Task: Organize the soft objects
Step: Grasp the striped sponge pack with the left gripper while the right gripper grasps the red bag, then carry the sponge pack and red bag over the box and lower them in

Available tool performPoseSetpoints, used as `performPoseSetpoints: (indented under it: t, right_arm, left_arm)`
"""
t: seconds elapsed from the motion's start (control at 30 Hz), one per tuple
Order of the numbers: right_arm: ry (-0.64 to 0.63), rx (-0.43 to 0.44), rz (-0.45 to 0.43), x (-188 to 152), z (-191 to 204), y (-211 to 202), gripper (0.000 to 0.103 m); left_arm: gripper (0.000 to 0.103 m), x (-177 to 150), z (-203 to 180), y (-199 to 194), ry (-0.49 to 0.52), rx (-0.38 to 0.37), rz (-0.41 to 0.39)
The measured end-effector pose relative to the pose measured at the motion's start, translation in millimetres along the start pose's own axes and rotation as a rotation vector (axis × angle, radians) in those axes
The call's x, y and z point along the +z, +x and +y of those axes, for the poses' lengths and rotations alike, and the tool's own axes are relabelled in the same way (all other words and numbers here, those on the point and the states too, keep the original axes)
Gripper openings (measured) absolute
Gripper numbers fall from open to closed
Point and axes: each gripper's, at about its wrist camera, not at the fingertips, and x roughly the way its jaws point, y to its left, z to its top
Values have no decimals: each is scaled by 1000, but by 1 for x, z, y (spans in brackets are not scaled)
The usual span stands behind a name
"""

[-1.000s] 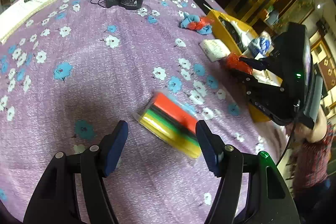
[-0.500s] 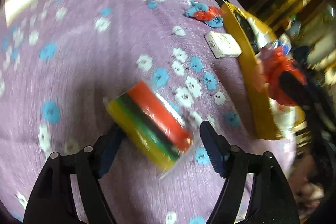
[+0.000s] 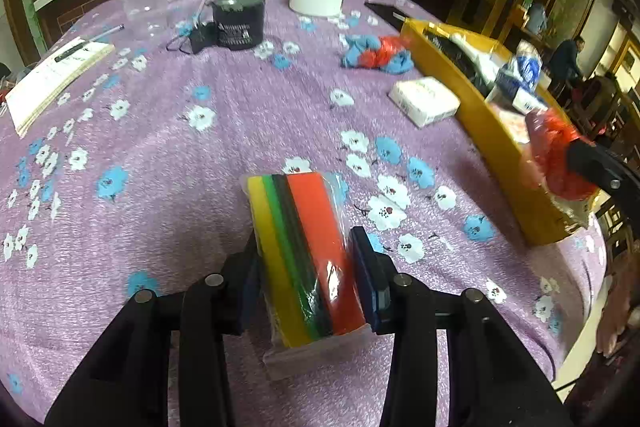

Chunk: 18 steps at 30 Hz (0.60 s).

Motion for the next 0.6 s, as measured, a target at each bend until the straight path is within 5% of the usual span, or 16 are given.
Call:
performPoseSetpoints:
  t: [0.6]
  right_arm:
    - [69, 6, -21, -5, -13, -4, 30]
  left_arm:
    - [38, 22, -58, -27, 104, -120, -49]
